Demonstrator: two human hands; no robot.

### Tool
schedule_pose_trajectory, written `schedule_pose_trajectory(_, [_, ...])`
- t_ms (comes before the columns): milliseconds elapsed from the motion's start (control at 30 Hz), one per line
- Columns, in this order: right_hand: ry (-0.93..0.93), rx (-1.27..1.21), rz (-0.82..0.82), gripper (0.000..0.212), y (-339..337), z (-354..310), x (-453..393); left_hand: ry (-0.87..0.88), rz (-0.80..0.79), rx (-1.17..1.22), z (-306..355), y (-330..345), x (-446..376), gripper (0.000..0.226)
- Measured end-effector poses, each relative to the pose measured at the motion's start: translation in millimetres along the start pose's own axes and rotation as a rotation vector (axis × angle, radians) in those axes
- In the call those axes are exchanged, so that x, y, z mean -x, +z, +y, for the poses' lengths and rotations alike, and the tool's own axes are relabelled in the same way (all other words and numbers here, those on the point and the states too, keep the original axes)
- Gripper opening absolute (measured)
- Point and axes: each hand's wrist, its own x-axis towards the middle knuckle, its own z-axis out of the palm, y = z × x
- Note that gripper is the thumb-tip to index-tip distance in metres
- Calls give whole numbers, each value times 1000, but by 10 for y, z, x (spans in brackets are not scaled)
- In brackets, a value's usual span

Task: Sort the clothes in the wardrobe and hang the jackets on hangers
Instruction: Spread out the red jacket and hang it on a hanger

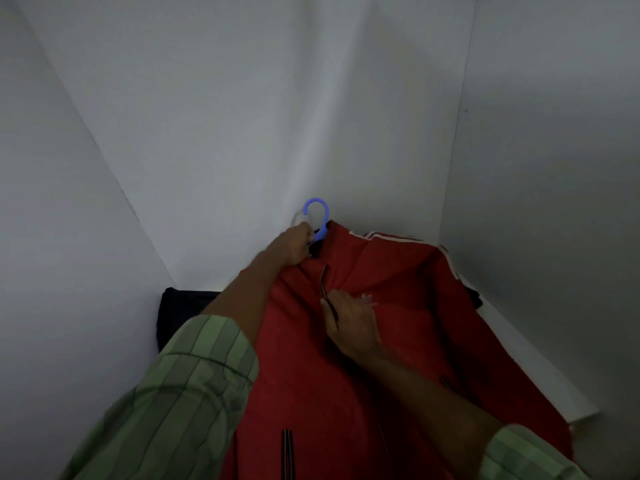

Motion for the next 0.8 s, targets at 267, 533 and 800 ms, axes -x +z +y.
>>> schedule_pose_trajectory(267, [343,-24,-516,30,-132,117,100,94,213,85,226,37,360,10])
schedule_pose_trajectory(533, [400,67,-608,36,-567,-20,294,180,358,28,719,-94,1008,21])
schedule_pose_trajectory(800, [416,71,-460,45,-1518,-137,796,170,429,-145,1454,-506,2008,20])
